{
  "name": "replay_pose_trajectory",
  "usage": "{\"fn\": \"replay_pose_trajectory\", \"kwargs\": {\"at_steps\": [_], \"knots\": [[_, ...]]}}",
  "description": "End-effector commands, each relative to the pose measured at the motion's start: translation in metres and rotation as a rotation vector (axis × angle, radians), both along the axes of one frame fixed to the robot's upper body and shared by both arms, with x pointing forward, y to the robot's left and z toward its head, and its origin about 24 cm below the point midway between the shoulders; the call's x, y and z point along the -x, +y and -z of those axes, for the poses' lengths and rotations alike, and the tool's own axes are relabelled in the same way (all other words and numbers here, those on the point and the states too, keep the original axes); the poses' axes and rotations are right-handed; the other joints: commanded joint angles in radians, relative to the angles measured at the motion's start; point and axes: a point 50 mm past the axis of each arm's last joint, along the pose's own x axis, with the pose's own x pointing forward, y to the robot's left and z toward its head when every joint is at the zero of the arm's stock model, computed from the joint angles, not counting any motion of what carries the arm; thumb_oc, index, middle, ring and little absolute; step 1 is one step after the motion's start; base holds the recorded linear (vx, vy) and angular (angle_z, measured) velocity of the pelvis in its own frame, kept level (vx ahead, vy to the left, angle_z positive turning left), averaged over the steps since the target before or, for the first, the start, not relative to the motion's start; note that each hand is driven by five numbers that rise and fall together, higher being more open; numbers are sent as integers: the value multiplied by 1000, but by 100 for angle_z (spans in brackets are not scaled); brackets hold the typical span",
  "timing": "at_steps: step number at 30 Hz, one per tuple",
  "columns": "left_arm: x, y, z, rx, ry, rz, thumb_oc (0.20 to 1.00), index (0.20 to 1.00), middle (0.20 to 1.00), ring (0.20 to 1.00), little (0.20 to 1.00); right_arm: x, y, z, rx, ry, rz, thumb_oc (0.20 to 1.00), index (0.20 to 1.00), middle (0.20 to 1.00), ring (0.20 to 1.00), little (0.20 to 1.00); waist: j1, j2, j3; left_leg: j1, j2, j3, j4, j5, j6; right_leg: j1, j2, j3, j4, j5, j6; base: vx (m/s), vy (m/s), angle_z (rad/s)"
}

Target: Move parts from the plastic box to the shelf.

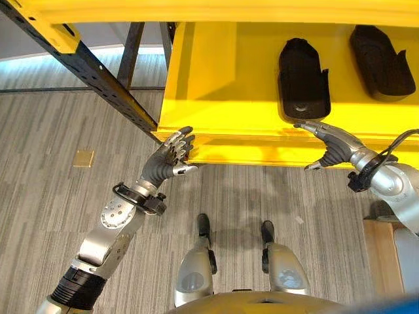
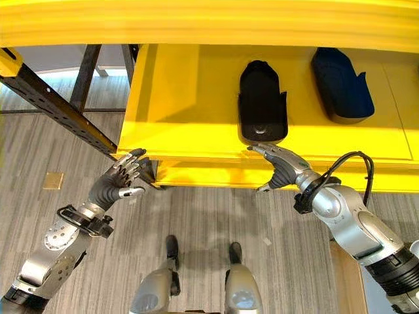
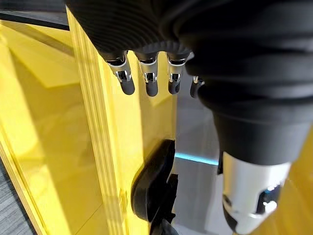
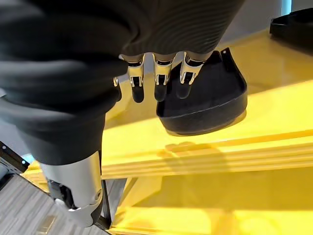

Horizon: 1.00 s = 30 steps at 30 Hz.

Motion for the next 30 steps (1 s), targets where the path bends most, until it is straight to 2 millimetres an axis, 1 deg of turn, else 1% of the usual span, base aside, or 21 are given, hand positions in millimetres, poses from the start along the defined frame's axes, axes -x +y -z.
{"fn": "replay_pose_trajectory", "kwargs": {"at_steps": [1,5,7,14,20,22,25,30], "knots": [[7,-1,-15,3,-98,14,1000,1000,1000,1000,1000,13,22,-23,-41,-119,-155,1000,1000,1000,1000,1000,-12,-21,-28,2,1,6,58,-107,6,11,38,-22,31,-41,-9,0,0,0],[11,1,-15,9,-98,6,1000,1000,1000,1000,1000,26,26,-23,-29,-111,-206,1000,1000,1000,1000,1000,-25,-20,-20,-3,3,8,59,-106,4,6,40,-13,32,-40,-7,0,0,0],[12,2,-14,11,-97,-1,1000,1000,1000,1000,1000,30,23,-20,-18,-102,-186,1000,1000,1000,1000,1000,-30,-20,-18,-3,3,11,58,-106,3,4,39,-10,30,-39,-5,0,0,0],[15,1,-8,-7,-78,20,1000,1000,1000,1000,1000,21,12,-7,34,-39,-105,1000,1000,1000,1000,1000,-21,-15,-10,-9,9,5,65,-105,2,6,38,-18,37,-48,-8,20,-13,-4],[12,0,-8,-10,-77,22,1000,1000,1000,1000,1000,11,3,-3,71,-42,-23,1000,1000,1000,1000,1000,-16,-10,3,-19,10,0,69,-102,-1,-5,38,-22,48,-54,-11,3,-5,1],[12,0,-8,-11,-74,25,1000,1000,1000,1000,1000,10,2,-4,63,-56,-13,1000,1000,1000,1000,1000,-14,-9,7,-21,10,-2,71,-101,-1,-7,37,-25,50,-55,-12,0,0,0],[12,-3,-7,-20,-63,54,1000,1000,1000,1000,1000,7,3,-11,47,-119,-7,1000,1000,1000,1000,1000,-12,-4,18,-31,8,-7,78,-102,-3,-16,37,-26,59,-58,-13,17,-29,2],[11,-5,-7,-19,-64,60,1000,1000,1000,1000,1000,2,4,-19,65,-154,8,1000,1000,1000,1000,1000,-10,5,34,-44,5,-10,84,-102,-4,-31,36,-28,68,-62,-16,1,-5,2]]}}
